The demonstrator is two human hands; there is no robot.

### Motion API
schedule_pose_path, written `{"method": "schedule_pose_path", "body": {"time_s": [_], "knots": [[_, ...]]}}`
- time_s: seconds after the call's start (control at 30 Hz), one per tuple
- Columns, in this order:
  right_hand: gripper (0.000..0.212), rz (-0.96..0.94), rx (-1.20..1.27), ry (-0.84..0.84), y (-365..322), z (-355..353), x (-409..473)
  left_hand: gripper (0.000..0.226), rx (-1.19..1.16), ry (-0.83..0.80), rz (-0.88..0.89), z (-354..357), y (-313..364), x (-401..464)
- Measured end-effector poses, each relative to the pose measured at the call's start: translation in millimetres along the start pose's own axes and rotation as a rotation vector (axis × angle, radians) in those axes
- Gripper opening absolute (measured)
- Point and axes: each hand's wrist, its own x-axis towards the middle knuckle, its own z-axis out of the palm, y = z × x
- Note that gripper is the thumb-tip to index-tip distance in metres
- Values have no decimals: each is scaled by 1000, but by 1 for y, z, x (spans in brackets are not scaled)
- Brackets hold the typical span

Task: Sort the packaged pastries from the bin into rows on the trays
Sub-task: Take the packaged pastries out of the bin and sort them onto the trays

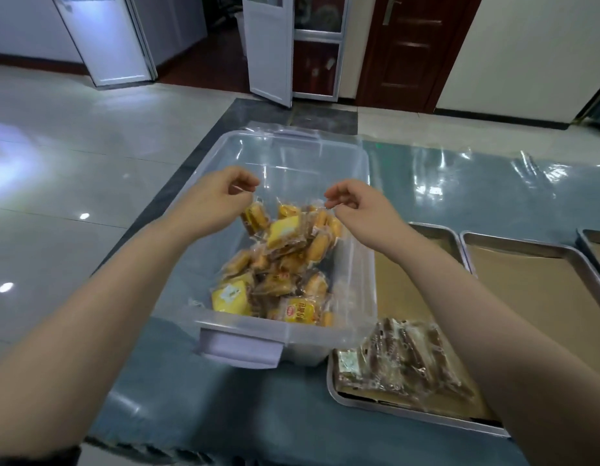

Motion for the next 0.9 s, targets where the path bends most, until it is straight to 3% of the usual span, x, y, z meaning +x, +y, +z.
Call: {"method": "schedule_pose_path", "body": {"time_s": [0.23,0.3,0.4,0.57,0.77,0.9], "knots": [[16,117,-290,-77,1,53,64,22,97,-39,51,-4,-2,38],[23,223,-453,-119,6,65,80,26,264,-232,13,4,-12,52],[20,344,-706,-250,21,81,93,27,564,-647,-73,29,-38,59],[40,367,-883,-380,40,101,104,27,831,-870,-101,65,-82,49],[35,380,-877,-355,57,111,114,51,851,-976,-33,78,-90,45],[35,368,-882,-374,61,112,115,71,824,-969,-80,82,-103,46]]}}
